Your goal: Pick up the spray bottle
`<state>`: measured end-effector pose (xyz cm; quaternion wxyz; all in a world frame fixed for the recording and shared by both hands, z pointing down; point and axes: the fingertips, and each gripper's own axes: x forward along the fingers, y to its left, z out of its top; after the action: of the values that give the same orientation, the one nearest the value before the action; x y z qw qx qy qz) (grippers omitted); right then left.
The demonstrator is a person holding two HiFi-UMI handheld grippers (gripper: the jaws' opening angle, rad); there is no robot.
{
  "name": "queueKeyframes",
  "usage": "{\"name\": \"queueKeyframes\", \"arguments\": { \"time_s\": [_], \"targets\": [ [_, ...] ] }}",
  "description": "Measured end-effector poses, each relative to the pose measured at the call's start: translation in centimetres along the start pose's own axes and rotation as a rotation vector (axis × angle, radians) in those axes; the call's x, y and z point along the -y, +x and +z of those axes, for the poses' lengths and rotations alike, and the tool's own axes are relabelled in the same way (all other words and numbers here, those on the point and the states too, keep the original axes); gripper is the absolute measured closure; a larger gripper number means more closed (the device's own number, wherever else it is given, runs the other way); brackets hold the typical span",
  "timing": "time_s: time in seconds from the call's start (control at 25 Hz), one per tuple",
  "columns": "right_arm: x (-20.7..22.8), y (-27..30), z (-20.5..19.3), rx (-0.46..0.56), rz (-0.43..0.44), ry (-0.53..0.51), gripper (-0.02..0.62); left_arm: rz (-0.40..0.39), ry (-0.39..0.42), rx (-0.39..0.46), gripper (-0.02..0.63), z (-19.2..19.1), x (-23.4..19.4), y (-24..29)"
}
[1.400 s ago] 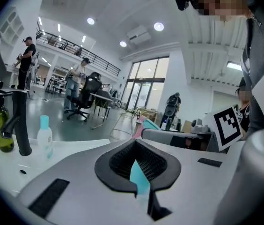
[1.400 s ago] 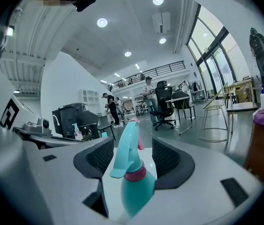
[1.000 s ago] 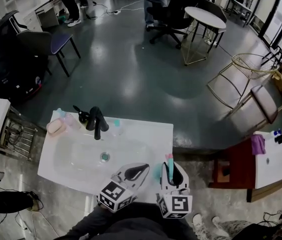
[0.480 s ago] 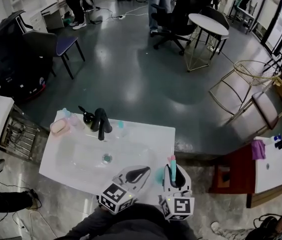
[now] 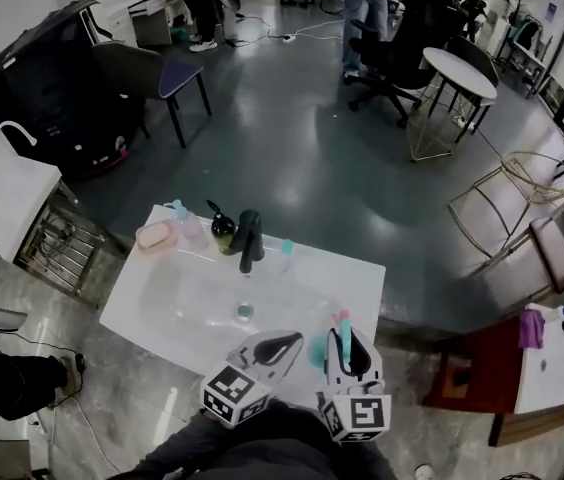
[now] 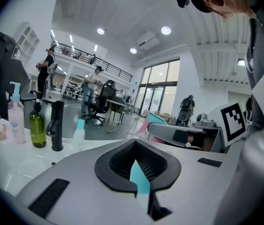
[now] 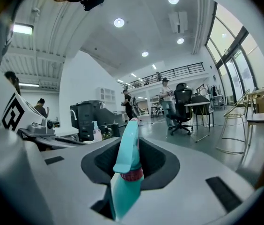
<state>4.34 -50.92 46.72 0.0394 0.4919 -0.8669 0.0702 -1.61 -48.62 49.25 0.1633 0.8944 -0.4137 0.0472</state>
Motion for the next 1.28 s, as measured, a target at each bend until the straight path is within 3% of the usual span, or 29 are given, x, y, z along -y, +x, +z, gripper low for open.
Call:
{"name": "queueKeyframes", "arguments": {
  "time_s": [0.32,0.64,1.0,1.28],
  "targets": [
    [-8.8,3.5,0.0,-0.014,0.215,-0.034,0.502,0.172,-0.040,0.042,0.601,-0.2,-5.0,-6.6],
    [-15.2,5.5,0.2,-0.022,0.372,-0.062,0.502,0.321,-0.075,0.083,0.601,-0.3,-8.3,-12.4],
    [-18.7,5.7,-0.1,-0.029,0.451,-0.052,0.502,0.407,-0.107,0.110,0.601,-1.2,-9.6,-15.7],
    [-19.2,5.3,0.0,-0.026,0.456,-0.029,0.502,0.419,-0.117,0.138,0.601,-1.2,-9.5,-16.5]
  ]
}}
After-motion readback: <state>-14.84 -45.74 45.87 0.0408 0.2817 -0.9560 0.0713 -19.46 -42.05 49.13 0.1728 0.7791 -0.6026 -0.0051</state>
